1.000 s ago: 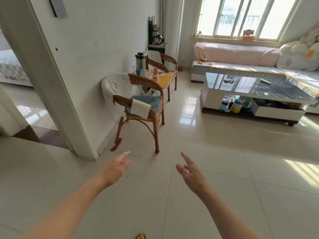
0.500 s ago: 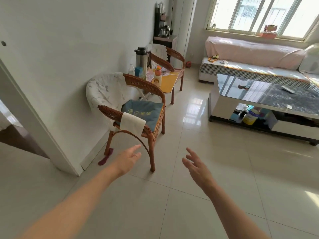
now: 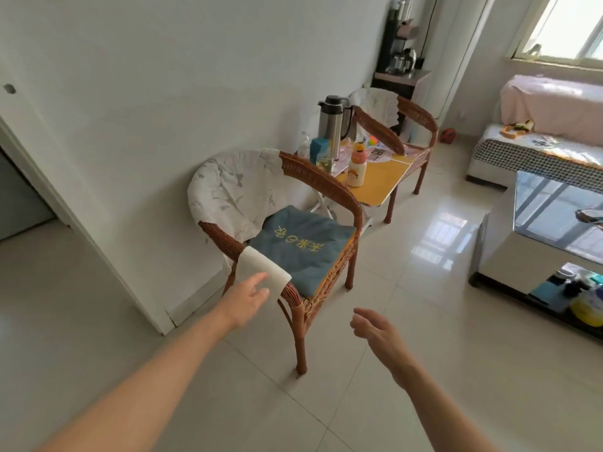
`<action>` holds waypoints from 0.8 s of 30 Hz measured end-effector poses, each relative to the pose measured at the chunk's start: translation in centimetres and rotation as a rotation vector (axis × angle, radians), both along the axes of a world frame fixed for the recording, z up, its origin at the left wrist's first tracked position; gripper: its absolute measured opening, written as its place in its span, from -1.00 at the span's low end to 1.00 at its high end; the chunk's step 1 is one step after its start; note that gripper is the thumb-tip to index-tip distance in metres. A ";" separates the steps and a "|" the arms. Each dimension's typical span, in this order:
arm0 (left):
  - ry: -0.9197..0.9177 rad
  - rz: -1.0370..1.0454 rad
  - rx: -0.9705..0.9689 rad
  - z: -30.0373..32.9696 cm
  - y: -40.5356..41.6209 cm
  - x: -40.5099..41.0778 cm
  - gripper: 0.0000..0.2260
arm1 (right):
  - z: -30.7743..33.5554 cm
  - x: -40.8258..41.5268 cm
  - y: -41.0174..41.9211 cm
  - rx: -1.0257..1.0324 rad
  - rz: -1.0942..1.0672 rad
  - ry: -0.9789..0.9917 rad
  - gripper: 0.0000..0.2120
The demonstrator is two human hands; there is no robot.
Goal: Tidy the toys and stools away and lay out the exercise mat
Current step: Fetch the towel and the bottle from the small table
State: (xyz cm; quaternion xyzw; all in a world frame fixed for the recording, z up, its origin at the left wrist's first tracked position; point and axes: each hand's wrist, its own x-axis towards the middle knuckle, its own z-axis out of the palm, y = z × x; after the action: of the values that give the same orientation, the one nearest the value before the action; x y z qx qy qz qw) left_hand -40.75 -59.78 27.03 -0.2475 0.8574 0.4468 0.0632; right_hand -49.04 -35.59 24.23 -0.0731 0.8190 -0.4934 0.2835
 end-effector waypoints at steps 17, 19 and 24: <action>-0.183 0.136 -0.135 -7.4 -11.5 -18.4 -0.57 | -1.6 -17.9 -9.5 0.032 0.187 -0.129 -0.74; -0.274 0.070 -0.201 -8.7 -13.1 -20.6 -0.58 | -1.8 -19.9 -11.0 0.054 0.177 -0.139 -0.74; -0.495 -0.111 -0.592 -10.7 -15.2 -23.7 -0.66 | -2.0 -23.0 -14.0 0.060 0.187 -0.142 -0.74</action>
State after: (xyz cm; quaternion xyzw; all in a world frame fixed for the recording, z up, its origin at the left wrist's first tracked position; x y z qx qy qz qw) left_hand -64.45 -74.97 16.34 -0.3084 0.9202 0.1028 0.2180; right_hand -72.07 -49.60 22.19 -0.1055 0.8011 -0.4439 0.3874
